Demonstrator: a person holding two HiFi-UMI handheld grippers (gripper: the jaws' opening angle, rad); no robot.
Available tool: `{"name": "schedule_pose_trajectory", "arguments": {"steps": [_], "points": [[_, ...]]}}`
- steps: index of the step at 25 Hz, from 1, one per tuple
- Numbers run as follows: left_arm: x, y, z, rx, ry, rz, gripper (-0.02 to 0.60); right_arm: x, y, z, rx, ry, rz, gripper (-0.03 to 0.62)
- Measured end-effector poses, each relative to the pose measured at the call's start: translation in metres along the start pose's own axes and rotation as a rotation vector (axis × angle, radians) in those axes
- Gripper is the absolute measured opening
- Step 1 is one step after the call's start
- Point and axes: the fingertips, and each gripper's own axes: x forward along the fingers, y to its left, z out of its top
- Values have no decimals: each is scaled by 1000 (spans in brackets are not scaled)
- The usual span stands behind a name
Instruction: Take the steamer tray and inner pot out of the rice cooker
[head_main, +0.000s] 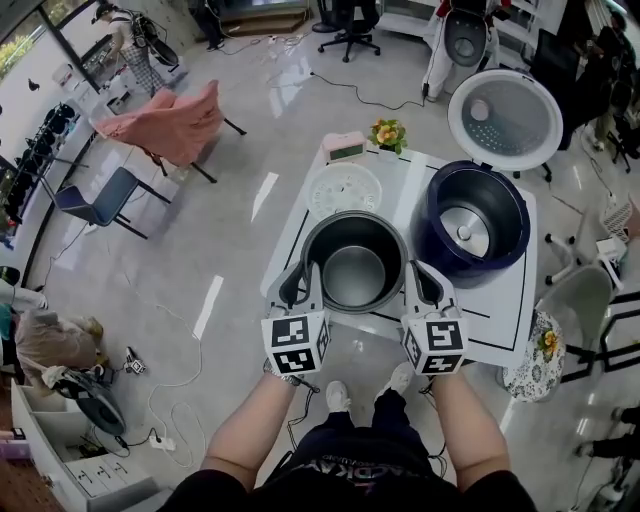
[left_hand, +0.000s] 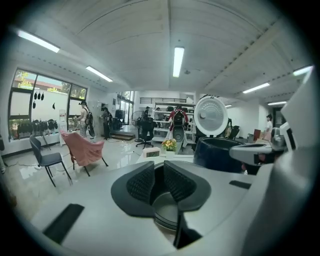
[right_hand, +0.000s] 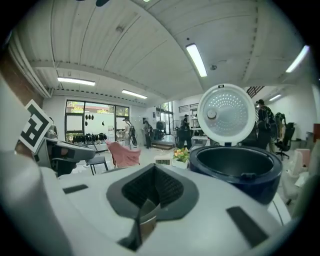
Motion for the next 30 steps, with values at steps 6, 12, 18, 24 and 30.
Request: {"name": "schedule_pose_trajectory", "arguments": {"steps": [6,12,18,24,30], "points": [[-22,-29,31,43,-65,-103,3,-37,2,33,21,-78,1,2],[-45,-65,45,63,-96,-270,2,-79,5,45,28,-103,-25,0],[-62,-125,39,87,-75,-447,2,-131,-7,50,-7,-110,-111,2],[-83,-184,33,115,-66,-554,3,-184,-39,47,-7,-113,-188,1],[-113,-229,23,88,-57,-557,3,-231,-60,42,-10,-110,-166,1]]}}
